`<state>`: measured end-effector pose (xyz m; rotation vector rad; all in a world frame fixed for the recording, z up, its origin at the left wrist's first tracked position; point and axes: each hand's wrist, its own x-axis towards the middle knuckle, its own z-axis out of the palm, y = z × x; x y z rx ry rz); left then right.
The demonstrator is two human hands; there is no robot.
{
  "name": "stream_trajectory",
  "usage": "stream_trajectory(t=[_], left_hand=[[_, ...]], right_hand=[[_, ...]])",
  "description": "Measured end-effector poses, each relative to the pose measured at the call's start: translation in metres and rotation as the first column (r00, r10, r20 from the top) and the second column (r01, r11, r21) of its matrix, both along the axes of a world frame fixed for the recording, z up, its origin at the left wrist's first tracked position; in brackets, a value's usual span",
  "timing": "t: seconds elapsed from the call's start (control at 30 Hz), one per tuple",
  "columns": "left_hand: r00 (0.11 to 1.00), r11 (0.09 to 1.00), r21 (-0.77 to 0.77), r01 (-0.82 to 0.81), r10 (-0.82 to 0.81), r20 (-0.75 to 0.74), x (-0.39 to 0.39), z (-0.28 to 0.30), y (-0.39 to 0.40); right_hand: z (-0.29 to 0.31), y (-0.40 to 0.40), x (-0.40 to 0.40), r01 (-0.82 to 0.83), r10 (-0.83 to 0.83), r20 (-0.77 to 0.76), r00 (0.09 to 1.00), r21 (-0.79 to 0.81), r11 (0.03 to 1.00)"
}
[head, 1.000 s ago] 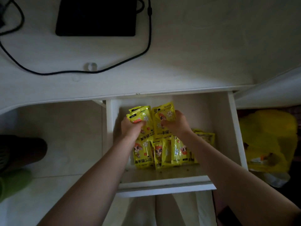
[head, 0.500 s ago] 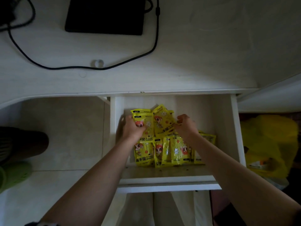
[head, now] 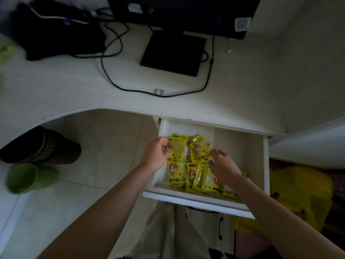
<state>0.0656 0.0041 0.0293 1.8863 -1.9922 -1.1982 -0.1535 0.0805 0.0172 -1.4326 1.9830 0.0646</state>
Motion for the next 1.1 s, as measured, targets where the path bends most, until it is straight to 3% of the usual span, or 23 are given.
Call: stream_trajectory(t=[0.13, 0.37, 0.67, 0.87, 1.1], left_hand=[[0.998, 0.994, -0.104, -0.039, 0.045, 0.054, 0.044, 0.029, 0.025], [0.966, 0.975, -0.111, -0.194, 0.21, 0.153, 0.122, 0.039, 0.079], [0.871, 0.884, -0.15, -0.443, 0.464, 0.162, 0.236, 0.043, 0.117], [0.825, 0.852, -0.18, -0.491, 0.522, 0.217, 0.338, 0.045, 0.108], [0.778, 0.816, -0.221, -0.534, 0.576, 0.249, 0.445, 0.055, 0.075]], right_hand=[[0.024, -0.003, 0.042, -0.209, 0.208, -0.025, 0.978, -0.028, 0.978], [0.047, -0.019, 0.134, -0.481, 0.478, -0.068, 0.876, -0.06, 0.874], [0.063, -0.036, 0.272, -0.603, 0.611, 0.035, 0.791, -0.123, 0.788], [0.064, -0.059, 0.366, -0.661, 0.665, 0.023, 0.746, -0.093, 0.745], [0.075, -0.108, 0.463, -0.638, 0.652, 0.038, 0.757, -0.171, 0.751]])
